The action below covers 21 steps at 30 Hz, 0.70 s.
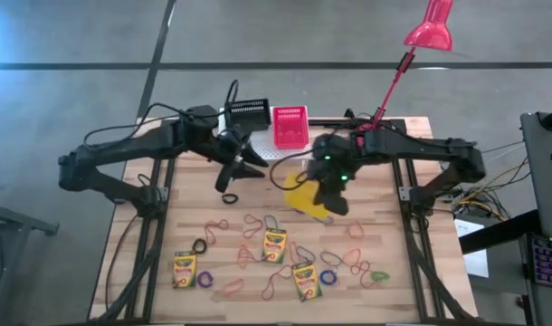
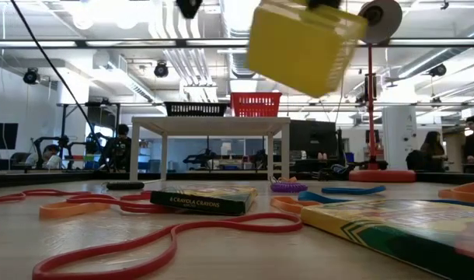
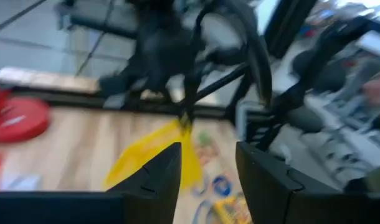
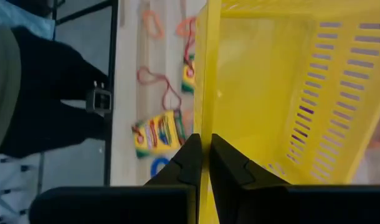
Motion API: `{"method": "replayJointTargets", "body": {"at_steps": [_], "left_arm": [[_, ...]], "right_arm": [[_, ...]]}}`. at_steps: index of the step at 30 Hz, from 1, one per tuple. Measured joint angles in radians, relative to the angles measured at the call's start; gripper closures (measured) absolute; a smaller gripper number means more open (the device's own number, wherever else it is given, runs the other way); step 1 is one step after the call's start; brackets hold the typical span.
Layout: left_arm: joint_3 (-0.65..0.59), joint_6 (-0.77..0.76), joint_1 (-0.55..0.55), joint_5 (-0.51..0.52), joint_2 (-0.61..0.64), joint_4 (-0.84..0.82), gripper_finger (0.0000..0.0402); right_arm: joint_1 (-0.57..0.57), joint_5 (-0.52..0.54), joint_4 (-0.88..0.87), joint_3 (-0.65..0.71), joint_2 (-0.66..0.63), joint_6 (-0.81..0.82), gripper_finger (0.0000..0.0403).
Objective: Pick & Place Office Desk Supplies
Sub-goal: Put the yellow basket on the shelf
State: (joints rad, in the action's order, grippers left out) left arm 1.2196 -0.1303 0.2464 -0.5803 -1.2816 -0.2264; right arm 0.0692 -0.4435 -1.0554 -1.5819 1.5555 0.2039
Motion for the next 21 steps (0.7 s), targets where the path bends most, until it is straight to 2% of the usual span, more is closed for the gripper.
{"method": "replayJointTargets", "body": {"at_steps": [7, 9, 11, 15, 21], "left_arm": [[0.001, 0.030, -0.013, -0.079, -0.076, -0.027, 0.0155], [0.001, 0.060, -0.022, -0.063, -0.078, -0.077, 0.0139], [0.001, 0.098, -0.035, 0.002, -0.077, -0.117, 0.0131], [0.001, 0.161, -0.056, 0.129, -0.074, -0.198, 0.0137], [0.001, 0.164, -0.059, 0.136, -0.072, -0.250, 0.0196]], "right_arm": [[0.001, 0.053, 0.000, -0.231, 0.176, 0.103, 0.0390], [0.001, 0.057, -0.002, -0.288, 0.214, 0.116, 0.0390], [0.000, 0.059, -0.003, -0.340, 0.243, 0.120, 0.0390], [-0.001, 0.070, -0.005, -0.428, 0.293, 0.104, 0.0390], [-0.001, 0.087, -0.003, -0.468, 0.315, 0.085, 0.0390]]}}
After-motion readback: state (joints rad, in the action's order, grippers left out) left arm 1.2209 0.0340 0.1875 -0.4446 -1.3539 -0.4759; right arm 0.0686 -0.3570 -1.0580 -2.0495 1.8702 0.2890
